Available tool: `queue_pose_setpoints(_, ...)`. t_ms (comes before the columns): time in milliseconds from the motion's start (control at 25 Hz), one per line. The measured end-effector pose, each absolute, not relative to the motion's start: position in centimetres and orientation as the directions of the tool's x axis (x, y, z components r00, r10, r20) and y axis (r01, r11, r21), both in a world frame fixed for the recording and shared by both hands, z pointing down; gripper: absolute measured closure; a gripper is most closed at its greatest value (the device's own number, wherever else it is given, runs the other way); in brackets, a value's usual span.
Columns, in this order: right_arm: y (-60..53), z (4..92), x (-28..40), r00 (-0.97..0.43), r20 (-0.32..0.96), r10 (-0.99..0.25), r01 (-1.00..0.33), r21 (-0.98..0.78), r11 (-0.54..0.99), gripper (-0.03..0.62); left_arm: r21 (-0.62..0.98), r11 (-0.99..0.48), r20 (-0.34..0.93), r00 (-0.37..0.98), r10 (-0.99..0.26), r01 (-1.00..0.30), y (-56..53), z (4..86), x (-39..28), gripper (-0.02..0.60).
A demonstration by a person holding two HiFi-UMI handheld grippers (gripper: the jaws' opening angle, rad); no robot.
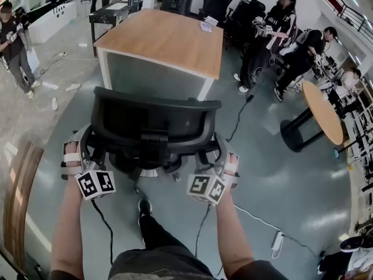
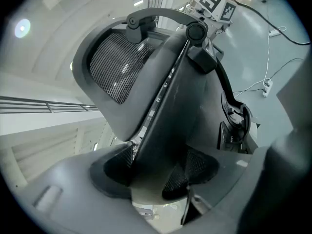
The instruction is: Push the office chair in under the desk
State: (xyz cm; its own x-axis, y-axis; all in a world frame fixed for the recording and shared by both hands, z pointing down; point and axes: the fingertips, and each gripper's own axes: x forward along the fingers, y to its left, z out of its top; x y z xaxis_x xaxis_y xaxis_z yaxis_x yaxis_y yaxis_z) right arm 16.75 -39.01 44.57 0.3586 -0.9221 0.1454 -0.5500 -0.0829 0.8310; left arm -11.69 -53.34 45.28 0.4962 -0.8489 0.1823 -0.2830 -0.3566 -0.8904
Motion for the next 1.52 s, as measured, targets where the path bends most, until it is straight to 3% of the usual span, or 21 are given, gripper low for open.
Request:
queue_pose_setpoints(160, -38.9, 44.7, 16.7, 0.360, 0.126, -0.924, -0.546, 0.832, -0.099, 0.312, -0.891, -0.353, 0.172, 0.509, -0.843, -0.284, -53.5, 45.1, -11.6, 0.264)
queue_pose_setpoints(880, -55.7, 43.8, 16.4, 0.412, 0.156, -0.898, -0.544, 0.833, -0.105, 0.312, -0.890, -0.380, 0.175, 0.579, -0.796, -0.252, -72.6, 44.3, -10.5, 0.265)
queue_pose_setpoints(1160, -59.5, 42.8, 13.4, 0.430, 0.143, -0.891, -0.546, 0.828, -0.130, 0.312, -0.887, -0.395, 0.177, 0.612, -0.771, -0.241, -77.8, 43.4, -12.3, 0.264)
queue_pose_setpoints(1520, -62.3, 43.5, 13.2, 0.526, 0.125, -0.841, -0.525, 0.826, -0.205, 0.310, -0.901, -0.389, 0.152, 0.699, -0.698, -0.193, -82.5, 43.9, -11.1, 0.265)
